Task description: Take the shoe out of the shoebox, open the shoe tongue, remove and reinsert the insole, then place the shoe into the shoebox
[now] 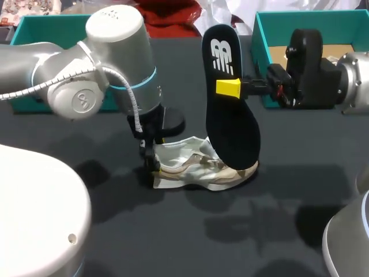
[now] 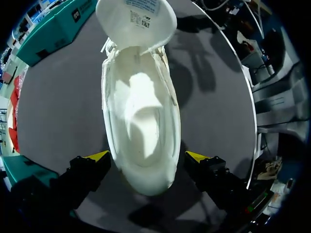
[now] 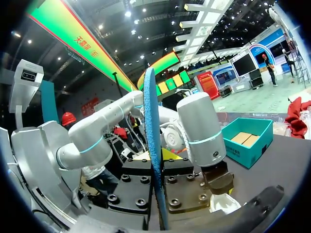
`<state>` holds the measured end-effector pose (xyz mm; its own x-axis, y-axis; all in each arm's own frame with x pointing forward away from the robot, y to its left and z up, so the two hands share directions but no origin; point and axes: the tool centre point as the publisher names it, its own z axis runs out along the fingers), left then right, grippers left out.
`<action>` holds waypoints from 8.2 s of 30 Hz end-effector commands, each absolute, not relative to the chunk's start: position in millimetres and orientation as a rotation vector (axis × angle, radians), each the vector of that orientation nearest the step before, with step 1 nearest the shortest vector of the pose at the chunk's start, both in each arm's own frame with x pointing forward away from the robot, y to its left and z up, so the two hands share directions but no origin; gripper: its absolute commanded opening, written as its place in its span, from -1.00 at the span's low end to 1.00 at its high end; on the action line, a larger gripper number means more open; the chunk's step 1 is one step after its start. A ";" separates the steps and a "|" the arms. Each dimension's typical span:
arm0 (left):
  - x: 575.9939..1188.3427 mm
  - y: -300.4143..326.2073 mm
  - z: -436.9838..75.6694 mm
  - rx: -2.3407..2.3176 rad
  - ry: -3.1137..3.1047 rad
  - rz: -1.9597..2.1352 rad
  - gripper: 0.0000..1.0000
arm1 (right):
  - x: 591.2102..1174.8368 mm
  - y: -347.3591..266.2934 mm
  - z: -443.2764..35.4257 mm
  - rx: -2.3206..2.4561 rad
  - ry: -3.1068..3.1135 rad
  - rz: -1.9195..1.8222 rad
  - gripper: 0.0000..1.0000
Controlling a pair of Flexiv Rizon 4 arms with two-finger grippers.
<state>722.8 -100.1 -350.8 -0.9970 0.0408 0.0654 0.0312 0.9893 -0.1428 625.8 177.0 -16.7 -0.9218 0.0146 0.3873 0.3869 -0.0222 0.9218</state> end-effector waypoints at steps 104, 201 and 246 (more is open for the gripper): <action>739.9 -187.1 -306.0 -1.092 -2.869 0.156 -1.00 | 625.4 178.8 -17.8 -0.426 -1.990 -2.032 -1.00; 777.3 -214.3 -350.9 -2.298 -2.120 0.177 -1.00 | 625.4 178.8 -17.8 -0.426 -1.990 -2.032 -1.00; 815.9 -181.2 -232.7 -2.463 -2.518 0.716 1.00 | 625.4 178.8 -17.8 -0.426 -1.990 -2.032 -1.00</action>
<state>814.7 -211.7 -246.1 0.0014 0.9383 -0.3459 0.9944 0.0352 0.0996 625.4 176.5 -16.6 -0.9218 0.0153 0.3873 0.3870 -0.0220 0.9218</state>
